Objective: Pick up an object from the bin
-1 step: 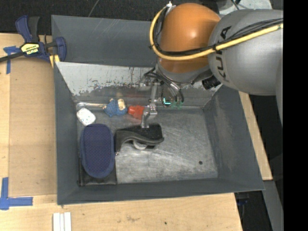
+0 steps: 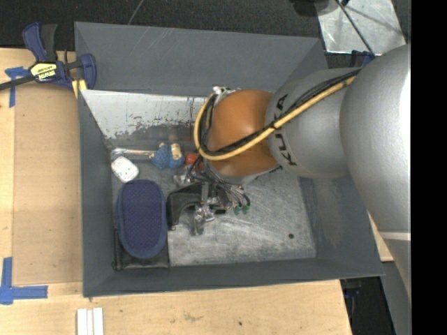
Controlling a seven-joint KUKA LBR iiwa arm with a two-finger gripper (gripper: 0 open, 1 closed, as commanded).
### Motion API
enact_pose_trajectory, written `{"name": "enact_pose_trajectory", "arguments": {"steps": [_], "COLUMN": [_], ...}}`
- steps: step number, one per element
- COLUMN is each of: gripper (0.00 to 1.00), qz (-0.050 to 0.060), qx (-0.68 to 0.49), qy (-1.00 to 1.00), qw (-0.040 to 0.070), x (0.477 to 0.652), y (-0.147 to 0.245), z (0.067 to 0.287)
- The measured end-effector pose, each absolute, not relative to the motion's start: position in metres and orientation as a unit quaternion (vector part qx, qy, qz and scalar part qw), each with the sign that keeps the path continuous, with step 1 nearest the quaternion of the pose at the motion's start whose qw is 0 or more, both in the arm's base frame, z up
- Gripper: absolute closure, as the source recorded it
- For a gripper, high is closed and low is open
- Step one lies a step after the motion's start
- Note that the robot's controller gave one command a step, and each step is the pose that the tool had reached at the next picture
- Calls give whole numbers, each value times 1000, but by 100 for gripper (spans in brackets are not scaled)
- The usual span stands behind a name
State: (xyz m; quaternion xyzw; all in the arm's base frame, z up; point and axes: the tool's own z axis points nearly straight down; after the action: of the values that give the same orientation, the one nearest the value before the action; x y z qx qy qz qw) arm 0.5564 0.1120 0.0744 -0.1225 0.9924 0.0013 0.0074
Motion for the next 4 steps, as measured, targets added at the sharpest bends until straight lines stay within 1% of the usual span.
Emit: {"name": "enact_pose_trajectory", "arguments": {"steps": [1, 2, 3, 4], "gripper": [0, 0, 0, 0], "qz": [0, 0, 0, 0], "qx": [-293, -217, -52, -52], "qy": [956, 976, 999, 999], "qw": [4, 3, 3, 3], "x": [549, 548, 551, 552], "y": [158, 86, 117, 117], "z": [102, 101, 74, 76]}}
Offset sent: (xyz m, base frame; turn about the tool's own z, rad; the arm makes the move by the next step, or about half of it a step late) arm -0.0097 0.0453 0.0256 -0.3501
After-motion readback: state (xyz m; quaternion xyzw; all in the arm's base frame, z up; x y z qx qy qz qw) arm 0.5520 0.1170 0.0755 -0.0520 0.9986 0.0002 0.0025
